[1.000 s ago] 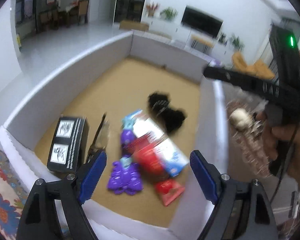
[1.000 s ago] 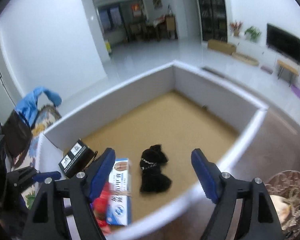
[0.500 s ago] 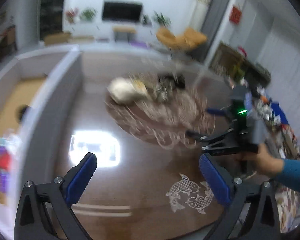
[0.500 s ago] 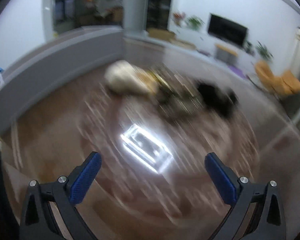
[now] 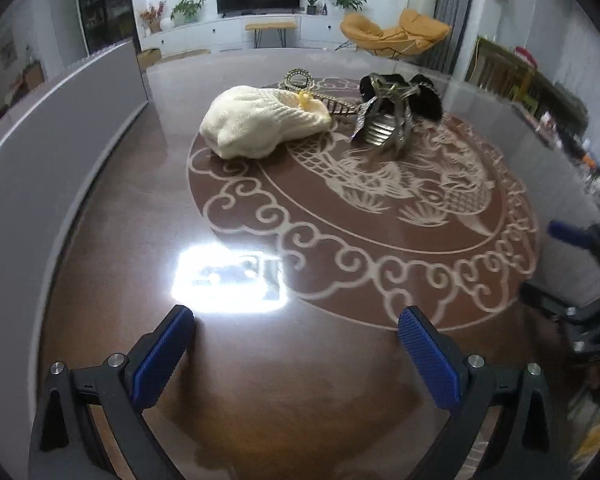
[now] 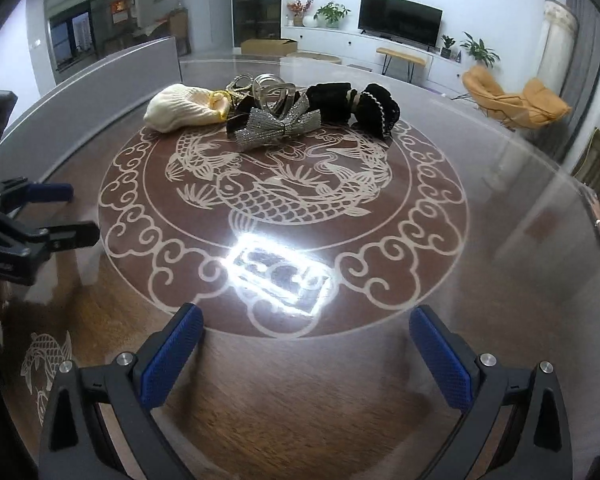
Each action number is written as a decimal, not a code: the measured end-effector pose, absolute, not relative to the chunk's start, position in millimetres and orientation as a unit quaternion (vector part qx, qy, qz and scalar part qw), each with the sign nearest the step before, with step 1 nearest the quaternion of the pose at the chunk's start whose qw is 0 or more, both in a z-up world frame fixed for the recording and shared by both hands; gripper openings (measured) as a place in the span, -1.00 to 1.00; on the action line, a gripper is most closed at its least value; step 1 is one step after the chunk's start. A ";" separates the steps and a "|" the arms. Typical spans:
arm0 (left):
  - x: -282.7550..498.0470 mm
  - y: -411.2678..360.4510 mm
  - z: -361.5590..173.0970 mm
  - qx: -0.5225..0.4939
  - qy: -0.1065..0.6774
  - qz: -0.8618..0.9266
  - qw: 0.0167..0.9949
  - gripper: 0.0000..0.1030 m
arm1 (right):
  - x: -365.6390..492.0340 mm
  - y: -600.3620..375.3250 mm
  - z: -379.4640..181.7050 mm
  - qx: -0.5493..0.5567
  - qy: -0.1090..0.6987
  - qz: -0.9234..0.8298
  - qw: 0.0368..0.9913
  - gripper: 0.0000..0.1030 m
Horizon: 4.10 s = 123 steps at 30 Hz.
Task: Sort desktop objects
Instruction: 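Move both open tools back over the table, then grasp the clear rhinestone hair clip with the right tool, then lift the hair clip with the right tool while the left tool approaches the cream knit bag, then grasp the cream knit bag with the left tool while the right tool holds the clip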
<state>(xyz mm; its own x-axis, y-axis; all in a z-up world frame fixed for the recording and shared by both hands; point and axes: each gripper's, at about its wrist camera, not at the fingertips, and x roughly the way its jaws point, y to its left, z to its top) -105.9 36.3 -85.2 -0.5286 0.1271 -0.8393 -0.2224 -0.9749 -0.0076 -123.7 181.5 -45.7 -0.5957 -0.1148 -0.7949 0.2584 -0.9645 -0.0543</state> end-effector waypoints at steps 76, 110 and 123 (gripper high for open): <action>-253.6 60.0 -77.6 -0.456 0.159 0.853 0.199 0.96 | -126.0 202.5 -51.3 0.447 0.047 -0.889 0.089 0.82; -110.5 48.3 -90.5 -0.468 0.073 0.870 0.139 1.00 | -125.7 202.0 -51.9 0.452 0.049 -0.887 0.081 0.97; -109.6 48.4 -90.4 -0.468 0.074 0.870 0.139 1.00 | -125.2 202.3 -51.6 0.452 0.049 -0.887 0.081 0.98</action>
